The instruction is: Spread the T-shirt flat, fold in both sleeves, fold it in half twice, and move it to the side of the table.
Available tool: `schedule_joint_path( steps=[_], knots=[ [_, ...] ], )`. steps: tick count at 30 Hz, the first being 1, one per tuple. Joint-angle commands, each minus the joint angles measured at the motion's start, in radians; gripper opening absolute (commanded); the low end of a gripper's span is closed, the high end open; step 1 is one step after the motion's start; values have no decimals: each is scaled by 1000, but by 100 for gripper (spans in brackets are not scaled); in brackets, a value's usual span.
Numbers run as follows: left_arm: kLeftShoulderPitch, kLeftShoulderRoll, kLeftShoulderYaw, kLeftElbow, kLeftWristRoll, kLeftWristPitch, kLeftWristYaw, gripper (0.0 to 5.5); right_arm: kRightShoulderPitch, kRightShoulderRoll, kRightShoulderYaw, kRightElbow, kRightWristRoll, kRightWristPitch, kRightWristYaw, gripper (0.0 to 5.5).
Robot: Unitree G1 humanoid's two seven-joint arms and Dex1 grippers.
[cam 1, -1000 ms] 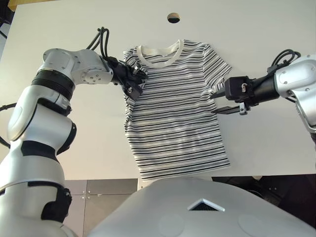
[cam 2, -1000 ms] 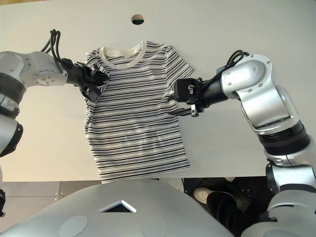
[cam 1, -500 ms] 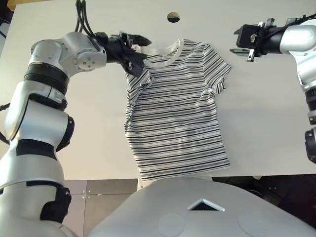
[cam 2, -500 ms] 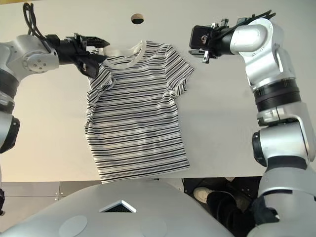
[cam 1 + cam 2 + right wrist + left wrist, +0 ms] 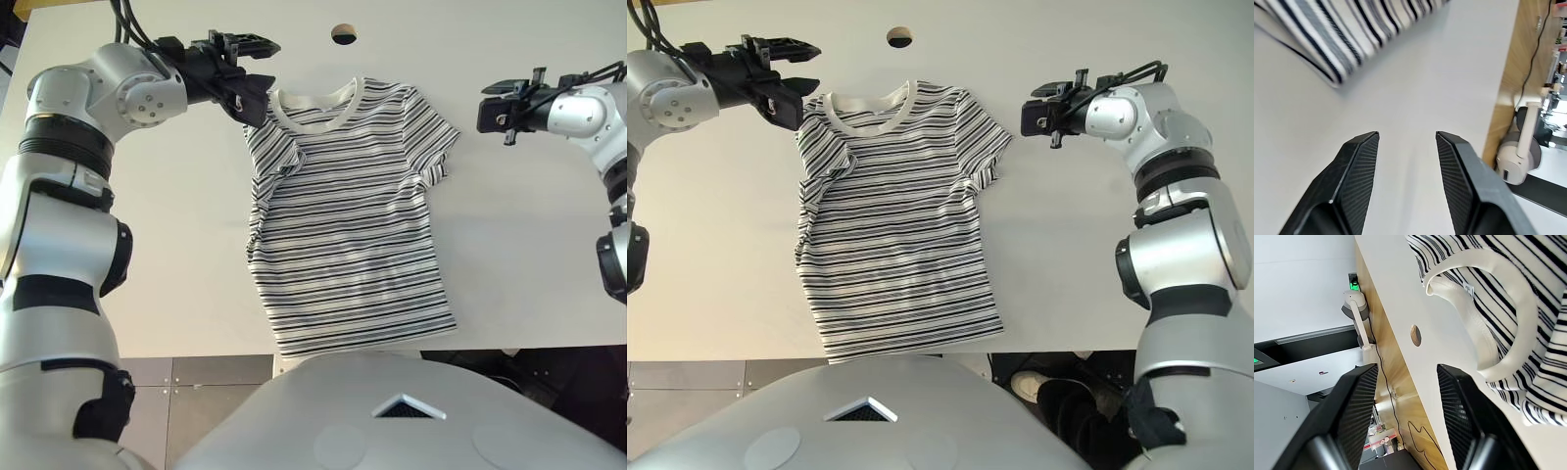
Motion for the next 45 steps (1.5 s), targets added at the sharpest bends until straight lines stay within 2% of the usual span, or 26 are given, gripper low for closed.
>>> schedule_joint_path(
  steps=[1, 8, 12, 21, 31, 45],
  knots=[
    [-19, 13, 1, -6, 8, -8, 6, 223, -1, 27, -1, 22, 3, -47, 51, 216],
    [-20, 14, -5, -5, 23, -7, 13, 223, -7, 64, -11, 53, -7, -35, 45, 216],
    [-21, 19, -12, -10, 38, -9, 18, 223, -21, 73, 48, 61, -85, -70, -22, 216],
    [-26, 17, -22, -12, 69, -11, 30, 223, -12, 105, 76, 108, -117, -77, -54, 216],
    [-14, 27, -36, -14, 83, 3, 47, 225, -21, 131, 98, 132, -126, -69, -50, 15],
    [15, 51, -31, -36, 79, 16, 55, 225, -61, 130, 117, 147, -146, -39, -91, 15]
  ],
)
